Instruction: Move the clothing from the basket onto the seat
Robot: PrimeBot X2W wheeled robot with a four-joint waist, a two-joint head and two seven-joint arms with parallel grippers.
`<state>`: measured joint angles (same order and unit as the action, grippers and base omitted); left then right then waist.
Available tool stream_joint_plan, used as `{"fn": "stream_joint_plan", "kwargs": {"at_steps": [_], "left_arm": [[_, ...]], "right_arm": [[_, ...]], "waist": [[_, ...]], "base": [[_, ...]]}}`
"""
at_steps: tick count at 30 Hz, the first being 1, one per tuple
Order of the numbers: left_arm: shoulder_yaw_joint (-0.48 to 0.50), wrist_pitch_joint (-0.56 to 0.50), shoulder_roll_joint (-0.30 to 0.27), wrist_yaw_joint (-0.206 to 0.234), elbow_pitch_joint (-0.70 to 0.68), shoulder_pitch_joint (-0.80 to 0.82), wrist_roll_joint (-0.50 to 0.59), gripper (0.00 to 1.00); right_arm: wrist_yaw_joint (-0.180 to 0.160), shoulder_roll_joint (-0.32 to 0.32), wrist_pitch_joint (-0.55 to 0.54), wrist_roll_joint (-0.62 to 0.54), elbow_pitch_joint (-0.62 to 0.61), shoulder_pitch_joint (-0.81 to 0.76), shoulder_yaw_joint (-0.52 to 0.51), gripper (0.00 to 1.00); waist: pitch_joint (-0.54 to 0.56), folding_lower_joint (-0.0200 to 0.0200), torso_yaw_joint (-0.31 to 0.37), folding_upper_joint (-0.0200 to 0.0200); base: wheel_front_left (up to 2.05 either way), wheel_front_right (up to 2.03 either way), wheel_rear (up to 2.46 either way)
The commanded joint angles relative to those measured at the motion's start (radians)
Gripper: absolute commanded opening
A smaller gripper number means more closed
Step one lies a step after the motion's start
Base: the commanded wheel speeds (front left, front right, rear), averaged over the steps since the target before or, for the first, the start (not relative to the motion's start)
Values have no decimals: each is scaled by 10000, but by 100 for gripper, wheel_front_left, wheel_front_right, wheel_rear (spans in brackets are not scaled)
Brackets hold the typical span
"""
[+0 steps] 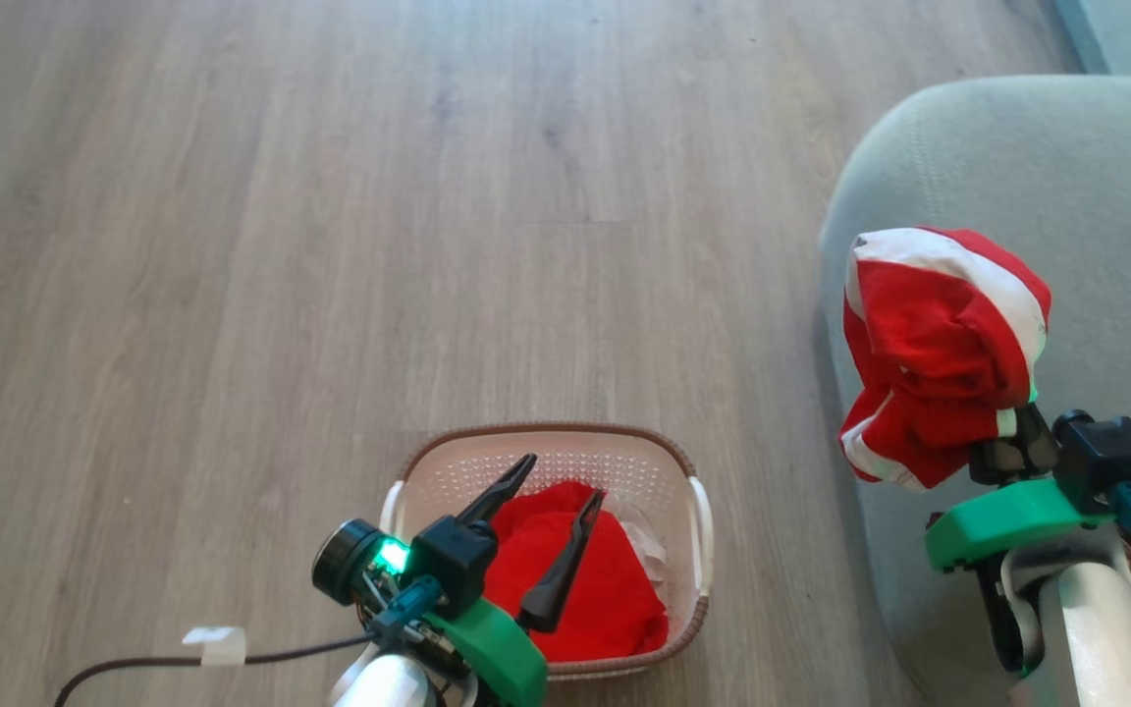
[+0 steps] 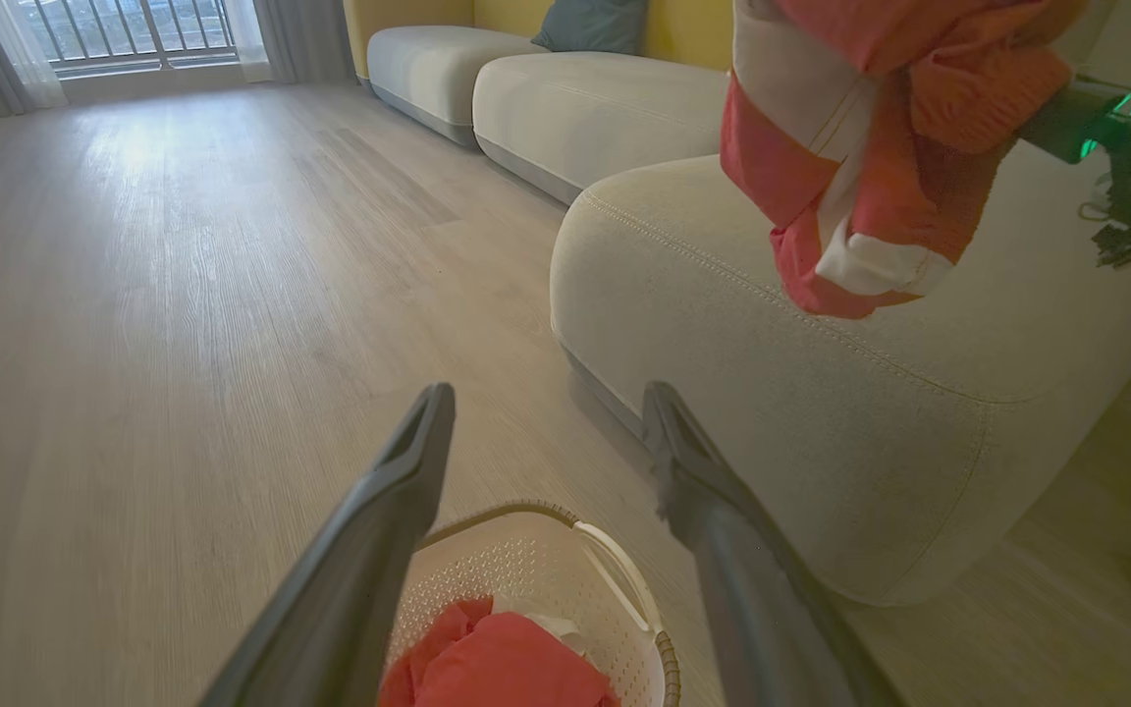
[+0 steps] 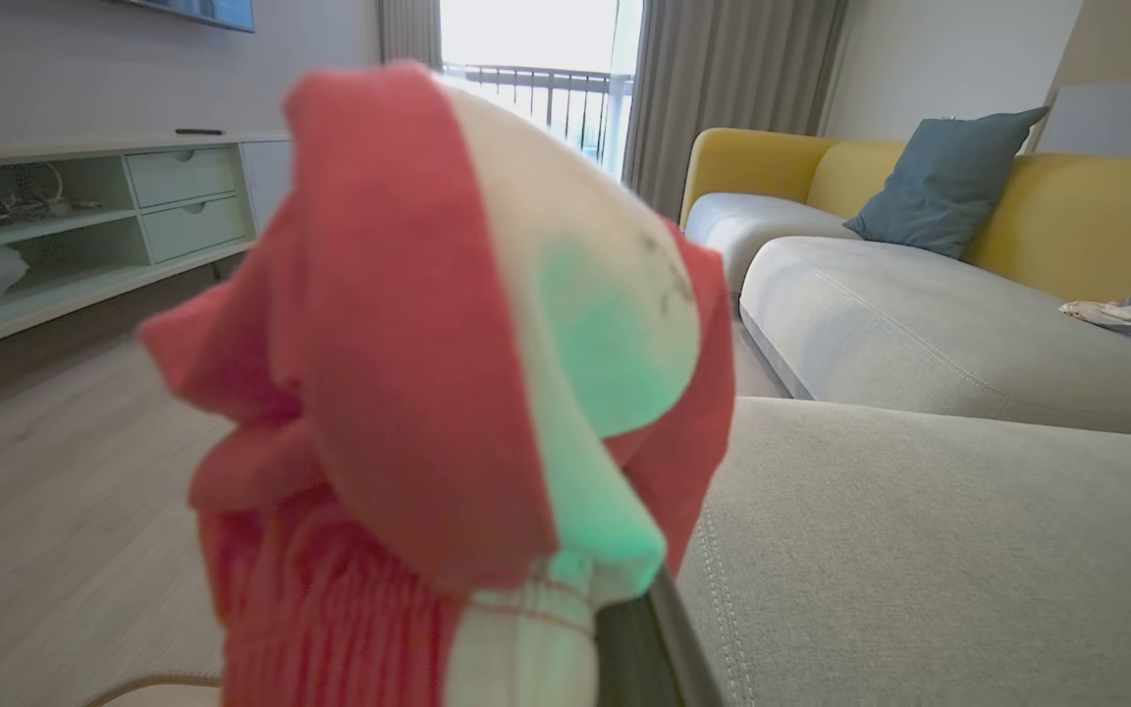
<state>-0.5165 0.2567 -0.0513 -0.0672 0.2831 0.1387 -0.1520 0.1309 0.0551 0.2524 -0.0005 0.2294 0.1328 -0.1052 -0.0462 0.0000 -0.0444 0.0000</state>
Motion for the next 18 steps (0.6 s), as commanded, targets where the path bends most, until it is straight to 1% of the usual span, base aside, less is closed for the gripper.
{"fn": "stream_joint_plan", "kwargs": {"at_steps": [1, 5, 6, 18], "left_arm": [[309, 51, 10, 38, -354, 216, -75, 100], [307, 51, 10, 33, -367, 296, -44, 100], [304, 51, 10, 22, -385, 363, -8, 100], [287, 51, 10, -71, -434, 878, 299, 100]], "right_arm": [[-2, -2, 94, -72, -419, 407, 193, 0], [-2, 13, 94, -76, -525, 495, 128, 0], [-2, 12, 94, -72, -587, 551, 75, 0], [-2, -15, 94, -15, -913, 835, -164, 0]], "waist": [[-57, 0, 214, 0], [-210, 0, 682, 0], [-309, 0, 943, 0], [-1150, 0, 2804, 0]], "base": [[0, 0, 0], [0, 0, 0], [0, 0, 0], [0, 0, 0]]}}
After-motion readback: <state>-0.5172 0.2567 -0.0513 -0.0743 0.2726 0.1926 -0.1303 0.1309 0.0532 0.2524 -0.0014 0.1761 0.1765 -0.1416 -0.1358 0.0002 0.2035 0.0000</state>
